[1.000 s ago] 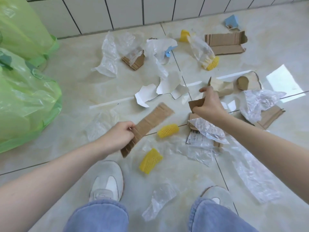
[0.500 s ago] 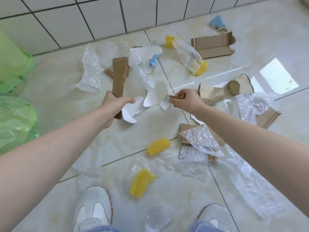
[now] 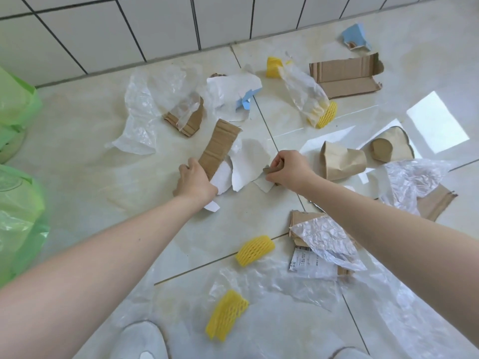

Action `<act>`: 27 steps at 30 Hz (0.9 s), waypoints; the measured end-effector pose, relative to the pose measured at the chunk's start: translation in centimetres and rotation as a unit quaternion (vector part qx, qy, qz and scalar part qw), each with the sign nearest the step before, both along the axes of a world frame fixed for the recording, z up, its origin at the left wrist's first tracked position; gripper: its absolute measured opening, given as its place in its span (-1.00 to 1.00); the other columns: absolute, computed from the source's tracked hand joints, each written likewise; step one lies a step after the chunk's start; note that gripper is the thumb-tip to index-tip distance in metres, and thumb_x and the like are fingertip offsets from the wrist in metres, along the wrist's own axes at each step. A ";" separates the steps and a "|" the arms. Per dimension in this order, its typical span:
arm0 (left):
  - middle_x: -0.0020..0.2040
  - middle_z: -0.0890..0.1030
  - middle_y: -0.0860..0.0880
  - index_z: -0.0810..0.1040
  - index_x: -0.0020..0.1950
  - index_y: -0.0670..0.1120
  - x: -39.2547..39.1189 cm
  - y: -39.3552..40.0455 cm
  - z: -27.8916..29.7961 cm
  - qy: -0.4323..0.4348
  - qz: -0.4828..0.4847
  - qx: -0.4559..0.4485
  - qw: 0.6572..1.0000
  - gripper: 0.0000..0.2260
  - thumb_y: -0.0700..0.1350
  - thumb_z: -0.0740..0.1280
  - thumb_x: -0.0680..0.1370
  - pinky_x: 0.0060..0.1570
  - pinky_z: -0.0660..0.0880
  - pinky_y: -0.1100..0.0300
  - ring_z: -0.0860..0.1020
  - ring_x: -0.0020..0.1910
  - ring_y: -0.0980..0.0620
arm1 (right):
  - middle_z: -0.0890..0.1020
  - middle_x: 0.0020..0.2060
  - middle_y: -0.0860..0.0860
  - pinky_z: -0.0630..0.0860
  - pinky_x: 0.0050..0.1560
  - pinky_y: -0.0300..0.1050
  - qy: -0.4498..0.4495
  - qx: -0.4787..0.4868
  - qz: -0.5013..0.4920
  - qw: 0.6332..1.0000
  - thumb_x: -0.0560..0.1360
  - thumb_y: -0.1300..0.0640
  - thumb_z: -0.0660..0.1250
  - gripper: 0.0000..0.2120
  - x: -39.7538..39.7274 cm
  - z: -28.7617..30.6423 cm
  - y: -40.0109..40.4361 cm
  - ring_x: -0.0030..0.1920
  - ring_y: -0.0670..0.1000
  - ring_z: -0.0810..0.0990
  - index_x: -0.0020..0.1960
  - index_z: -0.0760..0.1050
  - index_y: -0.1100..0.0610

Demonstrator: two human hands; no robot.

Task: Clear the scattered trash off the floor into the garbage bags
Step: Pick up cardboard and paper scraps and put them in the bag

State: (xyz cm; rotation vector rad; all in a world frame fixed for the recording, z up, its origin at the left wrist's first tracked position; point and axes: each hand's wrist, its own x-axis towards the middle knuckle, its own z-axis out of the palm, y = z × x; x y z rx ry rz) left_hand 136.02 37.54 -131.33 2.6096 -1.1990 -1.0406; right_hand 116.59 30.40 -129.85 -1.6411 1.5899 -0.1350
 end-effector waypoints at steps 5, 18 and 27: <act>0.01 0.48 -0.09 0.26 0.23 -0.06 1.9 0.1 0.3 0.063 0.058 -0.061 0.994 -0.60 -0.28 0.28 0.44 -0.17 0.46 0.09 0.48 -0.04 -0.14 | 0.52 -0.31 -0.07 0.45 -0.26 -0.09 0.040 -0.022 0.010 0.999 0.35 0.28 0.27 -0.83 -1.6 0.3 0.8 -0.23 0.05 0.50 -0.14 0.40 0.06; -0.07 0.61 -0.14 0.47 0.06 -0.18 5.7 5.7 3.9 0.293 0.262 -0.098 0.914 -0.69 -0.41 0.10 0.41 -0.25 0.54 0.06 0.64 -0.27 -0.06 | 0.58 -0.10 0.10 0.39 -0.16 -0.12 0.159 -0.121 0.117 0.973 0.41 0.26 0.27 -0.75 -2.1 6.0 4.2 -0.02 0.13 0.51 0.06 0.57 0.17; -0.03 0.61 -0.14 0.44 0.21 -0.20 6.3 9.8 8.4 0.346 0.259 -0.123 0.893 -0.61 -0.39 0.11 0.42 -0.11 0.47 0.06 0.65 -0.27 -0.07 | 0.60 -0.10 0.04 0.44 -0.13 -0.17 0.031 -0.046 0.032 0.998 0.46 0.27 0.25 -0.69 1.3 7.9 6.7 -0.11 0.06 0.55 0.19 0.50 0.13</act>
